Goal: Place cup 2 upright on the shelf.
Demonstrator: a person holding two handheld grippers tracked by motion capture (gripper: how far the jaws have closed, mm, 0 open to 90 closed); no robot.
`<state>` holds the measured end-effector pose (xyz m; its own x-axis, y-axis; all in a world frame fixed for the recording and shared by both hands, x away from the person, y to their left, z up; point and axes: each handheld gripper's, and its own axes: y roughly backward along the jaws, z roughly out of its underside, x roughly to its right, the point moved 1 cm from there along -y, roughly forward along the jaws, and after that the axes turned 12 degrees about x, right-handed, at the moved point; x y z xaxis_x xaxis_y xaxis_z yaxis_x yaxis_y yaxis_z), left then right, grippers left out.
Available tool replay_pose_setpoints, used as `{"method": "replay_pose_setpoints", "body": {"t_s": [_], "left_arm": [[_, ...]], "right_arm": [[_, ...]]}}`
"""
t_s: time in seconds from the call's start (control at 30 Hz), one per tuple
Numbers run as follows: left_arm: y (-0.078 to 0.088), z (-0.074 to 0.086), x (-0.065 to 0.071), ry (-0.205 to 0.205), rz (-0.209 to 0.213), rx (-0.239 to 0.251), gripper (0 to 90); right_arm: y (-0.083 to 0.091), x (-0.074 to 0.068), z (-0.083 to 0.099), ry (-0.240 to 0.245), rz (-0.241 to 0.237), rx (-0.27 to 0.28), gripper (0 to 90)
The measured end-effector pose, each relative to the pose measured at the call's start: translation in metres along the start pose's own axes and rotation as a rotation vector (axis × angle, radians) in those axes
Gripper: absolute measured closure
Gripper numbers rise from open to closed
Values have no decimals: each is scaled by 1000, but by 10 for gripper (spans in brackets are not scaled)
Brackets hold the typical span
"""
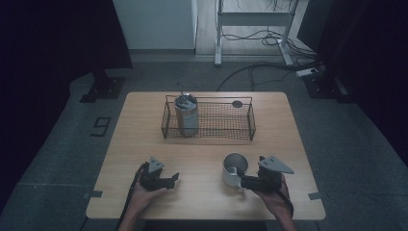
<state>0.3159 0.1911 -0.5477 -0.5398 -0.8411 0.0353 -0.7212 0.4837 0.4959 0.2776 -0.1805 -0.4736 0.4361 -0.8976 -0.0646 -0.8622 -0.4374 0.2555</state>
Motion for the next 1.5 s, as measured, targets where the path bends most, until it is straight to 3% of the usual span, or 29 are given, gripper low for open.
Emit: {"method": "replay_pose_setpoints", "body": {"t_s": [0.57, 0.8, 1.13, 1.5], "left_arm": [[-4, 2, 2, -2, 1, -20, 144], [-4, 2, 3, -4, 2, -20, 144], [-4, 2, 2, -3, 4, -21, 144], [-4, 2, 2, 2, 6, -23, 144]], "right_arm": [[-18, -16, 6, 10, -31, -44, 11], [-24, -18, 9, 15, -32, -70, 3], [-34, -21, 13, 19, -72, -113, 0], [-48, -17, 20, 18, -85, -157, 6]]}}
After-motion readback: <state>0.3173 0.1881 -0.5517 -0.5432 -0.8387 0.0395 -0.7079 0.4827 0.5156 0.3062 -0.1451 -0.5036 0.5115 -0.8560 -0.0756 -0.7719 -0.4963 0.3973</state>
